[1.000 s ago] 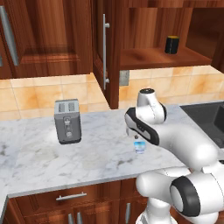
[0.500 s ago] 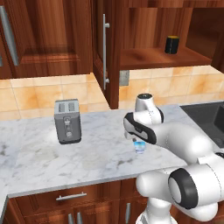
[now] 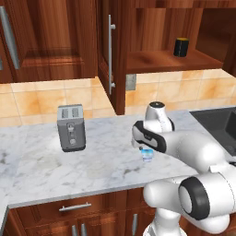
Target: Pick the yogurt and yogurt from the counter and place them in the cabinets closest to them.
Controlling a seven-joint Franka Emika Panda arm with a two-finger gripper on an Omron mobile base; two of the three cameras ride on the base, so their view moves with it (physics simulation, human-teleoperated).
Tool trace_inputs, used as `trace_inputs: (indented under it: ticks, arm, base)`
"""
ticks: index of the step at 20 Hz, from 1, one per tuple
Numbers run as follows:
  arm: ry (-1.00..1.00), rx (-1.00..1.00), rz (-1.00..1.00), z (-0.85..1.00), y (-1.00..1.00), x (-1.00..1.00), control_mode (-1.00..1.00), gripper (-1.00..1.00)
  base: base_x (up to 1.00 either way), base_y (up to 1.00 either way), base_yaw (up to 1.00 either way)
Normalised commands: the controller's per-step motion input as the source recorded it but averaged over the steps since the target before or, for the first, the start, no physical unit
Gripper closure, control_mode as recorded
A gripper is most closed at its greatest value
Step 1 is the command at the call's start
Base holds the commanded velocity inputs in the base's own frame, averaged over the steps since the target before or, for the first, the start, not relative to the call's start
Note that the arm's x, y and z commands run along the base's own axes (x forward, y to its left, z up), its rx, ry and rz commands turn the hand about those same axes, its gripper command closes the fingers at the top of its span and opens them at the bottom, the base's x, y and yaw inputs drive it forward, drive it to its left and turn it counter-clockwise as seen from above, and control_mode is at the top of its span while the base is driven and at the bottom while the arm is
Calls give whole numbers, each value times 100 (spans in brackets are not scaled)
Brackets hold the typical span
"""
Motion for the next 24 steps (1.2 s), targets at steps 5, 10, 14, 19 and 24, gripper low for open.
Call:
trace_inputs:
  ticks: [5, 10, 14, 19, 24]
  arm:
    - [-9, 4, 0, -11, -2, 0, -100, -100]
    - [-4, 0, 0, -3, -1, 0, -100, -100]
    - [0, 2, 0, -8, 0, 0, -100, -100]
    - [0, 6, 0, -22, 0, 3, -100, -100]
    - [0, 4, 0, -21, 0, 6, -100, -100]
  base:
    - [0, 0, 0]
    - [0, 0, 0]
    - [0, 0, 0]
    - [0, 0, 0]
    - [0, 0, 0]
